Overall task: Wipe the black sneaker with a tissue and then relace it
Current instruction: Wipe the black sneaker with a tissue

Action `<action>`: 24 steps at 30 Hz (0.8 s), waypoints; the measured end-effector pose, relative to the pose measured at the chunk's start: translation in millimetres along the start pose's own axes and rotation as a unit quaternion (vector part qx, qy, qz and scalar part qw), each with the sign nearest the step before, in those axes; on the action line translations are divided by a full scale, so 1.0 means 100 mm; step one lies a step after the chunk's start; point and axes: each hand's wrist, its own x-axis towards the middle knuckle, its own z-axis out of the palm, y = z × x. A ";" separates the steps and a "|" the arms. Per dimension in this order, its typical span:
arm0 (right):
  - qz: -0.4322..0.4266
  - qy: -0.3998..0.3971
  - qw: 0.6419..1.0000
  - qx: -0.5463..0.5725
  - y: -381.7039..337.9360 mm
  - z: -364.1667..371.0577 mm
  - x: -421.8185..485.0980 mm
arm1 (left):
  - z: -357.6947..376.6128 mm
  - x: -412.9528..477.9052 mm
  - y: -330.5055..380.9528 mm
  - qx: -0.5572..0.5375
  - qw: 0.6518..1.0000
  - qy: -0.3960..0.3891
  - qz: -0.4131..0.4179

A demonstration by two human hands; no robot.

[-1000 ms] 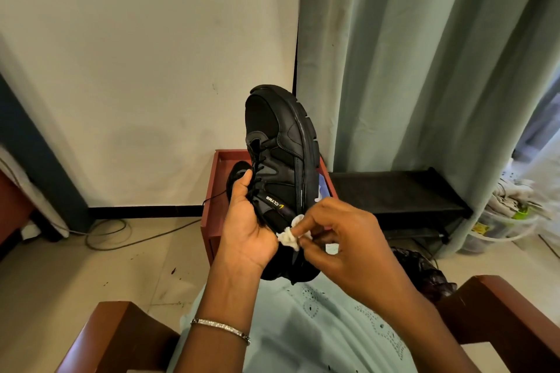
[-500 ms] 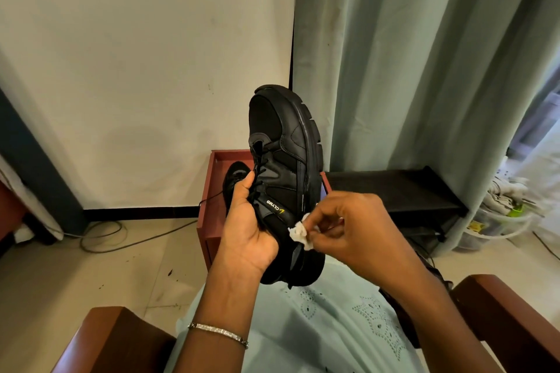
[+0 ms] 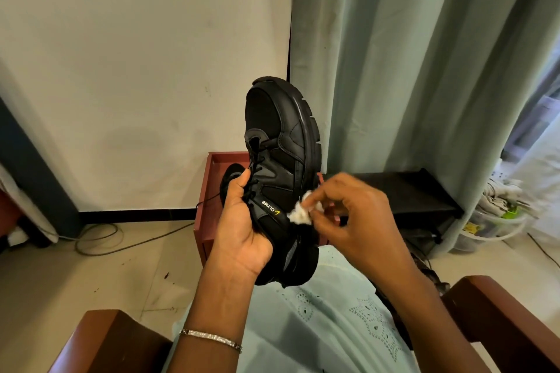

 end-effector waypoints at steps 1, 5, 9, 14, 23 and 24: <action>0.007 -0.043 0.999 -0.004 0.00 -0.02 -0.03 | 0.01 -0.01 0.01 -0.003 1.000 -0.002 -0.003; 0.008 -0.085 0.996 -0.029 0.04 -0.10 0.02 | 0.00 0.02 -0.03 -0.003 1.000 0.015 -0.019; -0.027 0.089 0.996 -0.010 0.03 -0.15 0.18 | 0.01 0.03 -0.06 -0.005 0.999 0.009 -0.033; -0.039 0.072 0.997 0.002 0.06 -0.09 0.12 | -0.01 0.01 0.01 0.000 1.000 0.015 -0.015; -0.055 -0.067 0.994 -0.063 0.05 -0.26 0.10 | -0.04 0.05 -0.07 -0.019 0.998 0.009 -0.062; -0.063 -0.011 0.996 -0.068 0.05 -0.24 0.12 | -0.03 0.05 -0.07 -0.019 0.998 0.003 -0.066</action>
